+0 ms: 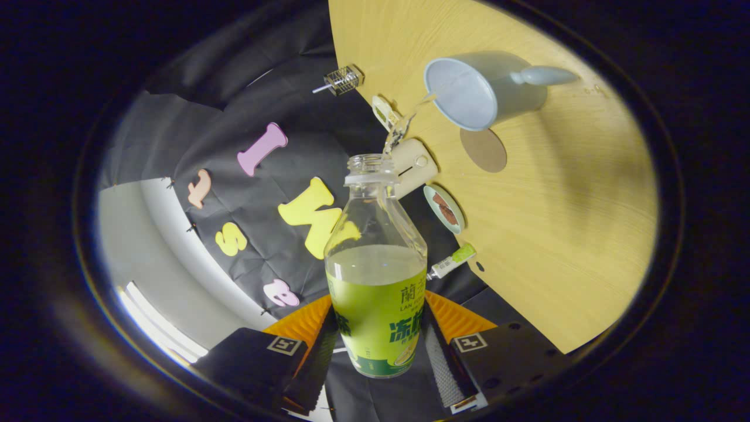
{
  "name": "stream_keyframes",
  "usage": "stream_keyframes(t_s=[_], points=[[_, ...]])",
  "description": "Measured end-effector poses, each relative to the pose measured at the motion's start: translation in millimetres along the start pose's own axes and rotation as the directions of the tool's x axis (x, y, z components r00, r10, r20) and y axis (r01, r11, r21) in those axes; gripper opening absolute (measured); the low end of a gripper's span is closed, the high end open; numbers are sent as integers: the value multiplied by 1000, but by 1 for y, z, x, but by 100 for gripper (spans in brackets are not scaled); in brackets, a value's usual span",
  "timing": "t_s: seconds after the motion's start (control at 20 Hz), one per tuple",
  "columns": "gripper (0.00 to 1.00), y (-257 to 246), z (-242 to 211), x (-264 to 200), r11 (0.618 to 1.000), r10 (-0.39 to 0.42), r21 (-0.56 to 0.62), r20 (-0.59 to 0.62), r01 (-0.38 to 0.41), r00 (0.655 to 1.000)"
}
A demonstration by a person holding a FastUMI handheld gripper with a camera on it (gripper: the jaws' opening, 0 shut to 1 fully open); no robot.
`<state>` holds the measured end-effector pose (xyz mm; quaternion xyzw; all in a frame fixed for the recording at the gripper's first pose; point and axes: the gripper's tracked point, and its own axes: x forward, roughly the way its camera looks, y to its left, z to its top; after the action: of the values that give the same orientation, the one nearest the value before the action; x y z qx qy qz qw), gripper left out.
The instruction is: Take the bottle from table, then pour the juice into the cup, finally place the bottle on the coaster
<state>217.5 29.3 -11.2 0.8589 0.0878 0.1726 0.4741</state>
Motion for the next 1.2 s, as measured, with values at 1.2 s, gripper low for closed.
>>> stream_keyframes(t_s=[1.2], points=[[79,39,14,1,935,234,253,88,-249,968]])
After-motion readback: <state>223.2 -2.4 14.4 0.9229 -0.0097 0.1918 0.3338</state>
